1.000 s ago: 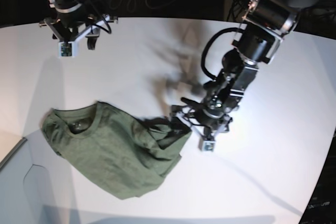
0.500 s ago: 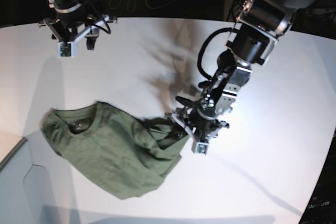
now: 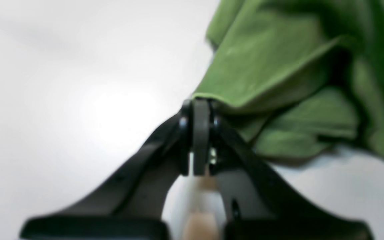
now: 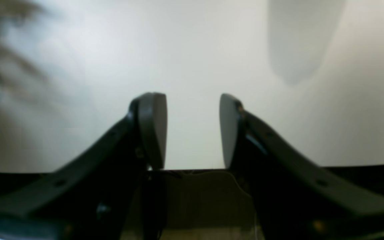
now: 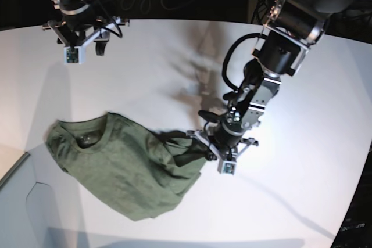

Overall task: Layout the t-shirt on the table in an organized manner, then fold the t-shirt properly
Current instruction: 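Lower the t-shirt onto the table and drag it with the left gripper, then grasp the opposite end of the t-shirt with the right gripper, then reach the left gripper over and grasp another part of the shirt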

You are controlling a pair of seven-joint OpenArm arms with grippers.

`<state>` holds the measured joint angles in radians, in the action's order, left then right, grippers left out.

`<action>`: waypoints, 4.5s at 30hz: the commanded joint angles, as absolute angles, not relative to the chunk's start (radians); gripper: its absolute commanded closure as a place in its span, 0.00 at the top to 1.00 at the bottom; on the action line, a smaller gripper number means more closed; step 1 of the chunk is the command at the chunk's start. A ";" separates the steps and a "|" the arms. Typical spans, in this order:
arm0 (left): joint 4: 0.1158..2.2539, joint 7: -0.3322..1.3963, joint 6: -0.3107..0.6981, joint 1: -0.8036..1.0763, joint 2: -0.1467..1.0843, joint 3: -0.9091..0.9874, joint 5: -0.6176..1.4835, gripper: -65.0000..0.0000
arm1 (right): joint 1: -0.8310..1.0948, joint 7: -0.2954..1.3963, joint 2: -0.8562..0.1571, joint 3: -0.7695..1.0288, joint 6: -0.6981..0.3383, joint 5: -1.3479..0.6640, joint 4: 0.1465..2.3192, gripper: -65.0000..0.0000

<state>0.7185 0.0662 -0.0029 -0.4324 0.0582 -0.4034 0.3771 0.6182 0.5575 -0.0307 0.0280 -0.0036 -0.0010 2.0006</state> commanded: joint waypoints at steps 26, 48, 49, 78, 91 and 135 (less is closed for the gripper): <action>1.962 0.257 0.005 0.162 0.252 0.150 0.377 0.00 | 0.556 0.532 -0.036 0.097 -0.007 -0.002 2.015 0.40; 1.959 0.252 0.005 0.464 0.251 0.315 0.377 0.00 | 0.139 0.536 -0.077 -0.179 -0.007 -0.004 1.701 0.63; 1.959 0.252 0.005 0.470 0.251 0.314 0.377 0.00 | 0.107 0.536 -0.077 -0.179 -0.007 -0.005 1.656 0.63; 1.957 0.255 0.005 0.475 0.186 0.314 0.369 0.00 | -0.305 0.390 -0.021 -0.180 -0.033 -0.007 0.874 0.22; 1.972 0.251 0.005 0.395 0.186 0.314 0.378 0.00 | -0.415 0.372 -0.102 -0.179 -0.137 -0.005 1.078 0.00; 1.649 0.260 -0.004 -0.203 0.124 -1.092 0.369 0.35 | -0.702 0.371 -0.380 -0.177 -0.137 -0.002 1.167 0.00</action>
